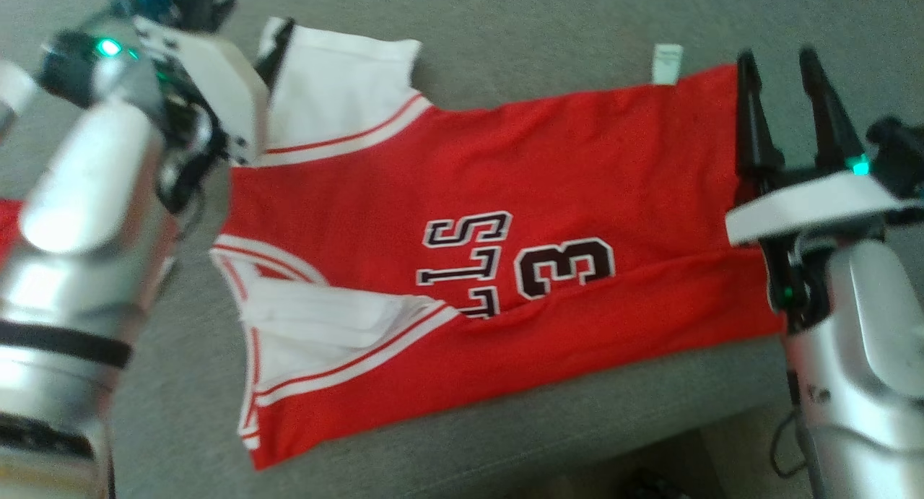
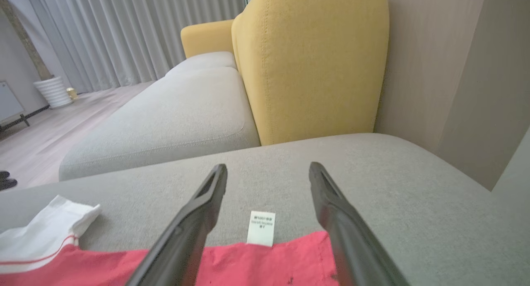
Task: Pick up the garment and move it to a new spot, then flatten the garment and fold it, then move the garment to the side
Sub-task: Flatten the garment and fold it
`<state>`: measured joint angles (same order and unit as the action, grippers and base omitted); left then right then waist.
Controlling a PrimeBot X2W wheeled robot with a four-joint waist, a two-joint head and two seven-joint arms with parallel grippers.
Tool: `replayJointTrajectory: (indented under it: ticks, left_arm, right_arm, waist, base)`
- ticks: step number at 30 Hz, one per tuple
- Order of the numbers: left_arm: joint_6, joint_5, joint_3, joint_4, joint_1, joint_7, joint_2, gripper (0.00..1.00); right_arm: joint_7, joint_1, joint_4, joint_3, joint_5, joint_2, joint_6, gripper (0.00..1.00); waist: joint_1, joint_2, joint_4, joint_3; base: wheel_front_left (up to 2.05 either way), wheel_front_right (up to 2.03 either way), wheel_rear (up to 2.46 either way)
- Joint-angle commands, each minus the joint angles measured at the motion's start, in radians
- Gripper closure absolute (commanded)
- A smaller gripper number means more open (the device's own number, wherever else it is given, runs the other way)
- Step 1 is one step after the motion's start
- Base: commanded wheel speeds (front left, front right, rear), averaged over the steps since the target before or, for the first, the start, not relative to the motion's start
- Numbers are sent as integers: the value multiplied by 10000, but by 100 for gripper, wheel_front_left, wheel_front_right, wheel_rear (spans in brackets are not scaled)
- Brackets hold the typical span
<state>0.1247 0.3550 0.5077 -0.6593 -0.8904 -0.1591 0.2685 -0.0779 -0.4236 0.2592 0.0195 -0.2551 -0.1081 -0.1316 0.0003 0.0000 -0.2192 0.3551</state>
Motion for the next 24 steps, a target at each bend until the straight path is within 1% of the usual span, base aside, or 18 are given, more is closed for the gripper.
replayJointTrajectory:
  ticks: [1, 4, 7, 12, 16, 20, 23, 24]
  left_arm:
    - [53, 372, 102, -13, -814, -343, 613, 0]
    - [56, 1016, 911, -455, -1527, -865, 1129, 0]
    - [57, 1602, 1548, -802, -1918, -1270, 1477, 0]
    - [58, 1817, 2314, -1332, -2424, -1247, 1919, 0]
    - [58, 1823, 2687, -1995, -2771, -939, 1962, 0]
    - [58, 1912, 3047, -2464, -2877, -980, 1876, 0]
    - [59, 2365, 3248, -2495, -2856, -1020, 1720, 0]
    - [59, 2627, 3284, -2448, -2824, -1044, 1648, 15]
  right_arm:
    - [-216, -517, -211, 268, -129, 77, 9, 0]
    - [-474, -815, 20, 424, -267, 229, 9, 0]
    - [-675, -943, 253, 523, -330, 312, 9, 0]
    - [-929, -1075, 583, 476, -314, 377, 9, 0]
    - [-1038, -1123, 801, 504, -327, 412, 9, 0]
    - [-1053, -1154, 936, 560, -309, 429, 9, 0]
    - [-1047, -1212, 996, 571, -308, 436, 9, 0]
    - [-1048, -1236, 1012, 560, -310, 435, 9, 0]
  waist:
    - [-3, 0, -806, 720]
    - [-3, 0, -1077, 880]
    - [-3, 0, -1246, 941]
    - [-3, 0, -1374, 1011]
    - [-3, 0, -1384, 1029]
    - [-3, 0, -1359, 1015]
    - [-3, 0, -1337, 1010]
    - [-3, 0, -1323, 1009]
  base:
    - [0, 0, 0]
    - [0, 0, 0]
    - [0, 0, 0]
    - [0, 0, 0]
    - [0, 0, 0]
    - [0, 0, 0]
    - [0, 0, 0]
    - [0, 0, 0]
